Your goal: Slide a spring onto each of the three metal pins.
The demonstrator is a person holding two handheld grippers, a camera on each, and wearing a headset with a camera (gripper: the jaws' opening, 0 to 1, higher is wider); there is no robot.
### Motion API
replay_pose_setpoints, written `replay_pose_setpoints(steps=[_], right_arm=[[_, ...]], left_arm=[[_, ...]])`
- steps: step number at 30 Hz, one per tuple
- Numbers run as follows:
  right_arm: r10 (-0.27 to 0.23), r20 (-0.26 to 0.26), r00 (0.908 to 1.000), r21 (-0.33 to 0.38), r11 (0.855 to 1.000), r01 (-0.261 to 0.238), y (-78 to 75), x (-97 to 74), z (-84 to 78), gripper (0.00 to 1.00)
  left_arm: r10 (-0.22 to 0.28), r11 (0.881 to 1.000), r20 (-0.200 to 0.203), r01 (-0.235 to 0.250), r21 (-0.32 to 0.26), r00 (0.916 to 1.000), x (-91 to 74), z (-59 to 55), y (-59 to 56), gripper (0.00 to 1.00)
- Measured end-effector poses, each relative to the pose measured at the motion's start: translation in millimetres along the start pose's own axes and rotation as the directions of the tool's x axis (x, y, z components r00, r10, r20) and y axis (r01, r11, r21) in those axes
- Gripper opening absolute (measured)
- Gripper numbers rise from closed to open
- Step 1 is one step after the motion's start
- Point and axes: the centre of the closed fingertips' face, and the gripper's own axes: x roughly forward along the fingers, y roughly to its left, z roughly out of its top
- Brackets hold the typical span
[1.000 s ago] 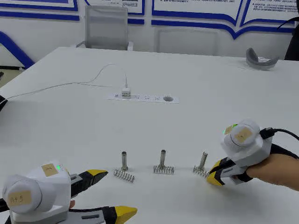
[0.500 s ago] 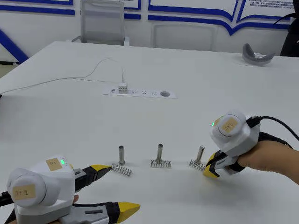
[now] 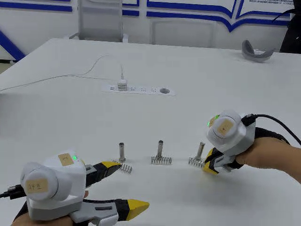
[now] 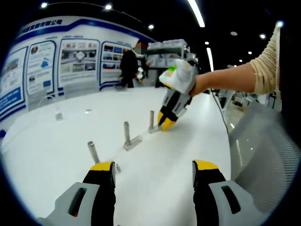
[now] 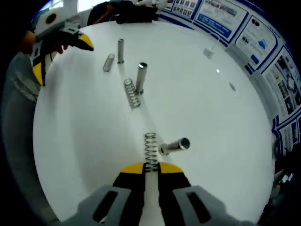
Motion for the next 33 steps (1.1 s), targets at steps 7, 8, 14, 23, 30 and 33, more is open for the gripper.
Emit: replay_pose_setpoints(steps=[7,8,14,23,30,33], right_arm=[[0.028,0.003,0.9996,-0.026,0.999,-0.028,9.8,-8.5,1.6,0.11],[0.038,0.007,0.9992,-0.033,0.999,-0.038,12.1,-10.4,2.8,0.11],[0.085,0.021,0.9962,-0.090,0.993,-0.083,26.3,-22.0,9.2,0.11],[0.130,0.036,0.9909,-0.178,0.976,-0.121,46.2,-37.0,24.5,0.11],[0.149,0.056,0.9872,-0.222,0.966,-0.134,56.2,-45.0,36.2,0.11],[0.162,0.060,0.9850,-0.240,0.960,-0.143,60.9,-47.0,39.4,0.11]], left_arm=[[-0.015,1.000,-0.010,0.015,0.023,0.9998,2.6,2.1,-0.9,0.66],[-0.020,0.999,-0.011,0.020,0.026,0.9997,3.8,2.6,-1.7,0.66],[-0.053,0.997,-0.018,0.054,0.048,0.9984,12.7,7.4,-7.3,0.65],[-0.118,0.989,-0.031,0.120,0.087,0.9925,30.5,15.4,-21.1,0.63],[-0.151,0.982,-0.041,0.155,0.106,0.9877,40.9,18.5,-28.2,0.60],[-0.159,0.981,-0.037,0.162,0.109,0.9867,43.5,20.1,-30.3,0.59]])
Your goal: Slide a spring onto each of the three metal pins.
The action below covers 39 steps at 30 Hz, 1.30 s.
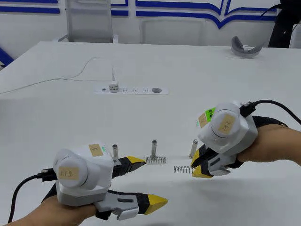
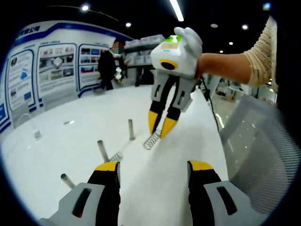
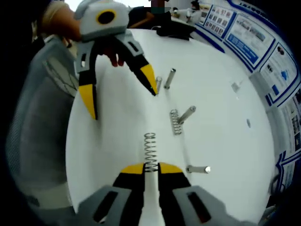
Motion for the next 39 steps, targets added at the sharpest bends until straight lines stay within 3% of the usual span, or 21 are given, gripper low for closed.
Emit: replay_pose_setpoints(steps=[12,19,34,39], right_arm=[[0.047,0.022,0.9986,-0.079,0.996,-0.046,14.5,-4.0,18.1,0.11],[0.068,0.047,0.9966,-0.114,0.992,-0.063,19.8,-7.0,27.0,0.11],[0.089,0.039,0.9953,-0.182,0.980,-0.081,29.0,-8.1,35.1,0.11],[0.088,0.030,0.9957,-0.193,0.978,-0.080,30.1,-10.2,35.6,0.11]], left_arm=[[-0.031,0.999,0.007,0.031,0.030,0.9995,11.3,8.5,-6.0,0.49],[-0.057,0.997,0.013,0.056,0.061,0.9983,15.2,11.3,-10.9,0.38],[-0.074,0.990,0.020,0.071,0.125,0.9971,17.3,12.3,-16.8,0.15],[-0.072,0.987,0.014,0.069,0.144,0.9973,17.7,11.5,-17.9,0.12]])
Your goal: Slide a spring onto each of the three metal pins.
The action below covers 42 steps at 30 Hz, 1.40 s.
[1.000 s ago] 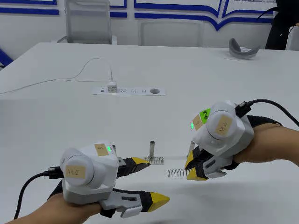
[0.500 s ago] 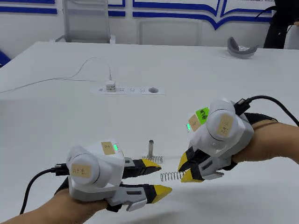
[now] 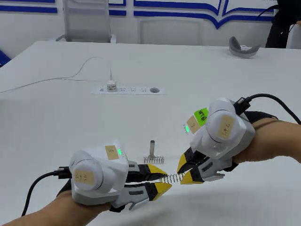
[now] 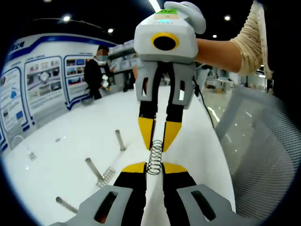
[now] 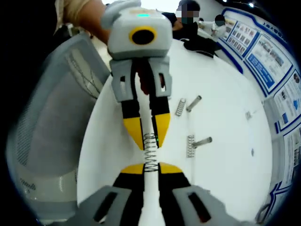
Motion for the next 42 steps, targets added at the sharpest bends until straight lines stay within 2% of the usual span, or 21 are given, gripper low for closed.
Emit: replay_pose_setpoints(steps=[8,14,20,27,42], right_arm=[[-0.009,0.011,0.9999,-0.010,1.000,0.009,-1.7,-11.6,11.5,0.11],[-0.013,0.059,0.9981,-0.006,1.000,0.014,-2.5,-19.7,26.4,0.11],[-0.014,0.089,0.9959,-0.002,1.000,0.015,-2.5,-21.0,35.4,0.11],[-0.011,0.150,0.9887,0.008,1.000,0.010,-2.3,-23.0,51.9,0.11],[-0.022,0.161,0.9866,0.050,0.999,0.014,-3.2,-21.7,50.3,0.13]], left_arm=[[0.006,1.000,-0.011,-0.006,0.004,0.9999,-0.4,-2.2,1.7,0.12],[0.003,1.000,-0.015,-0.003,0.005,0.9999,-0.3,-2.3,1.5,0.12],[0.002,1.000,-0.015,-0.002,0.004,0.9999,0.3,-2.3,1.2,0.11],[0.000,1.000,-0.006,0.000,-0.002,1.0000,0.9,0.0,-0.3,0.11],[0.010,0.999,0.021,-0.009,-0.032,0.9997,0.6,4.1,0.1,0.11]])
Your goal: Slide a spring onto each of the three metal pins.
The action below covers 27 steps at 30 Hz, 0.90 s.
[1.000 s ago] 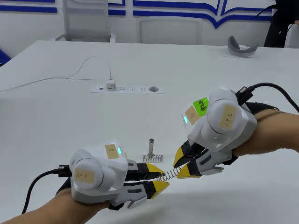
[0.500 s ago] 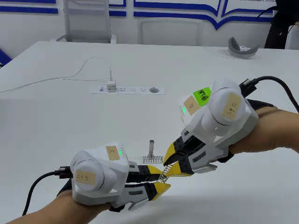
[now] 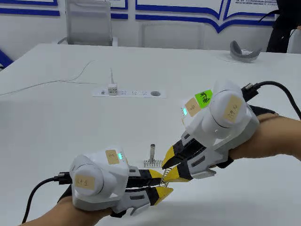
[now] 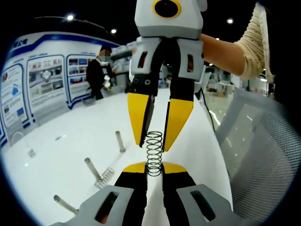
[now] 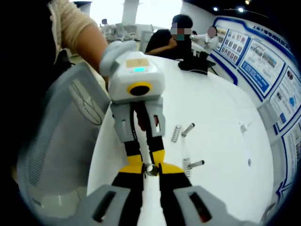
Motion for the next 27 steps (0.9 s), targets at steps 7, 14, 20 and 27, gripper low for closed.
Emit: replay_pose_setpoints(steps=[7,14,20,27], right_arm=[[-0.003,0.013,0.9999,0.017,1.000,0.003,0.9,2.6,-2.7,0.13],[-0.004,0.021,0.9998,0.026,1.000,0.004,0.0,2.2,-0.1,0.12],[-0.008,0.011,0.9999,0.025,1.000,0.008,-2.8,0.1,0.0,0.12],[-0.032,-0.005,0.9995,0.037,0.999,0.032,-10.4,-7.0,-5.8,0.12]], left_arm=[[-0.002,1.000,0.001,0.002,-0.001,1.0000,0.3,0.4,-1.1,0.11],[0.006,1.000,0.011,-0.006,-0.005,0.9999,0.2,1.7,1.0,0.11],[0.018,1.000,0.015,-0.018,-0.012,0.9997,-0.3,2.7,3.7,0.15],[0.039,0.998,0.015,-0.039,-0.040,0.9991,-6.7,-1.4,8.9,0.23]])
